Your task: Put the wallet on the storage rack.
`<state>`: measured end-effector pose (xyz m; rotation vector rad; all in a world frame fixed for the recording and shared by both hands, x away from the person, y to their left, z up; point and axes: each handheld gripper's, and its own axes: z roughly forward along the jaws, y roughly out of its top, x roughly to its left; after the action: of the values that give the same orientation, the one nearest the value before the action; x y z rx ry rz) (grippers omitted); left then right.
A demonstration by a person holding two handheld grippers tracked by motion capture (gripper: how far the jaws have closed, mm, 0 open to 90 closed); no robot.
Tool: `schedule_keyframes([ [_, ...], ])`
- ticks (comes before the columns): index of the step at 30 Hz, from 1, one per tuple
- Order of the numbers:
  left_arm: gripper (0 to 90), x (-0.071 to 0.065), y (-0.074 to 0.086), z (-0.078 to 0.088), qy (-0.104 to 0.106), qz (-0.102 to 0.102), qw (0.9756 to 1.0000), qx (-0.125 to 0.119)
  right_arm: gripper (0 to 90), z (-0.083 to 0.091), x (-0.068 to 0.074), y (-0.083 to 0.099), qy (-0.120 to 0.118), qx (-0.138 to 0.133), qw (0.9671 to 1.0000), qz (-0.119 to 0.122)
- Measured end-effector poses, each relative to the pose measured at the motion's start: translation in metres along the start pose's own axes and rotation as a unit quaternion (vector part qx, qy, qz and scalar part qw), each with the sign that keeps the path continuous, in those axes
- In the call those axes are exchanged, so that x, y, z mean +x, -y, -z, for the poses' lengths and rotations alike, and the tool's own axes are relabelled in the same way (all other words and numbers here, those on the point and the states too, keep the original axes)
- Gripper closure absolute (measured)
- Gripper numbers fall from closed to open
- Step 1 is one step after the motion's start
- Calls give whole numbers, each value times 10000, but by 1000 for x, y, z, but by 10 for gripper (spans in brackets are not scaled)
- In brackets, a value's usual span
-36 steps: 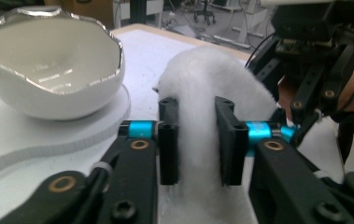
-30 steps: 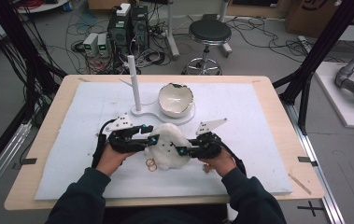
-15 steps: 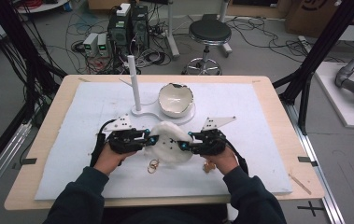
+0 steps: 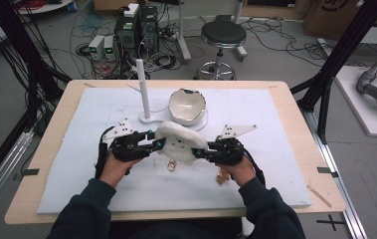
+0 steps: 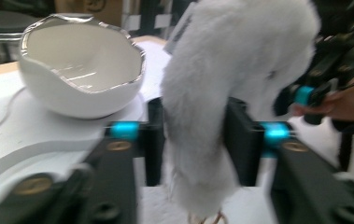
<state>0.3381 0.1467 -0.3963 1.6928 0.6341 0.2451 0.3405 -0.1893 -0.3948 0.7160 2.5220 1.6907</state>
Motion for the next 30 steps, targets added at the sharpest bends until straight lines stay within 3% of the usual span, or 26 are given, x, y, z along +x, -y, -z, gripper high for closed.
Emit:
schedule_keyframes([
  [2, 498, 0, -2, 2, 19, -62, 10000, -59, 750, 1, -1, 0, -127, 66, 9999, -41],
  [5, 480, 0, -4, 4, 256, -82, 9995, -142, 750, -2, -1, 0, -319, 183, 9993, -19],
  [6, 505, 0, -5, 5, 353, -109, 9993, -106, 750, -2, -1, 0, -347, 231, 9991, -5],
  [8, 679, -2, -4, 5, 426, -238, 9988, -2, 749, -3, -1, 0, -344, 286, 9990, -22],
  [10, 754, 0, -3, 5, 531, -146, 9985, 23, 747, 0, -2, 0, -310, 174, 9994, -37],
  [11, 761, 0, -3, 4, 561, -79, 9984, 17, 747, 4, -3, -2, -227, -24, 9997, -90],
  [15, 765, 0, -1, 2, 691, 20, 9976, 96, 743, 9, -2, -3, -62, -275, 9996, -48],
  [18, 766, 1, 1, 1, 795, 131, 9967, 35, 727, 11, -3, -3, -80, -426, 9990, -102],
  [27, 756, -1, 5, -4, 669, 109, 9973, 276, 721, 14, -3, -4, -58, -739, 9969, -246],
  [30, 690, -1, 7, -8, 528, 111, 9975, 461, 736, 14, -3, -5, 32, -735, 9970, -256],
])
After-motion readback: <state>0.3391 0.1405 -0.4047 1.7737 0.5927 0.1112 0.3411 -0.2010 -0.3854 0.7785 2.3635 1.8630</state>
